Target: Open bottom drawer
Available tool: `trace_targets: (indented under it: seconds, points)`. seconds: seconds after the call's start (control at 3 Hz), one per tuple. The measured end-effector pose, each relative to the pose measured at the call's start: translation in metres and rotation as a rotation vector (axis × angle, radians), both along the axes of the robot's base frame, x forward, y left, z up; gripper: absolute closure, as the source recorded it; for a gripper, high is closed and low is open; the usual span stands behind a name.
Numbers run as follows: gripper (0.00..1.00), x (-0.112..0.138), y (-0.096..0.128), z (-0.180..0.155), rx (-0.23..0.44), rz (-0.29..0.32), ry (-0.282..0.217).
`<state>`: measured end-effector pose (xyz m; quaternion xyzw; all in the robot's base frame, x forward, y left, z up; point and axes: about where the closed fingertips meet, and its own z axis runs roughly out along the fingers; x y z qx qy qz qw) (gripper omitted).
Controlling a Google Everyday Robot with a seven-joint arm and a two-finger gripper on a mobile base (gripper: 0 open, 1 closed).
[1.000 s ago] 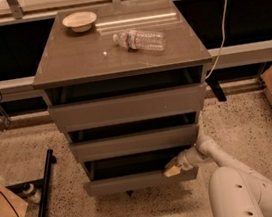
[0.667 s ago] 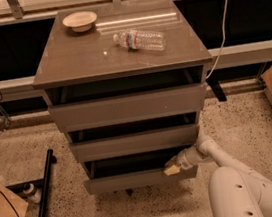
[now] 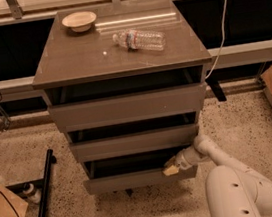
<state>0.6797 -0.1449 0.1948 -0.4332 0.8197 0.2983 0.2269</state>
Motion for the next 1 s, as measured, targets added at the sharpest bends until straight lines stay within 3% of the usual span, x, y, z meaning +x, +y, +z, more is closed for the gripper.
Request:
trace_targets:
  seconds: [0.33,0.67,1.0]
  points:
    - [0.18,-0.0001,-0.0001,0.0018,0.000,0.000,0.000]
    - [0.00,-0.0041,-0.0017,0.0018,-0.006,-0.004,0.013]
    - [0.00,-0.0040,-0.0011,0.0056,-0.006,-0.004,0.013]
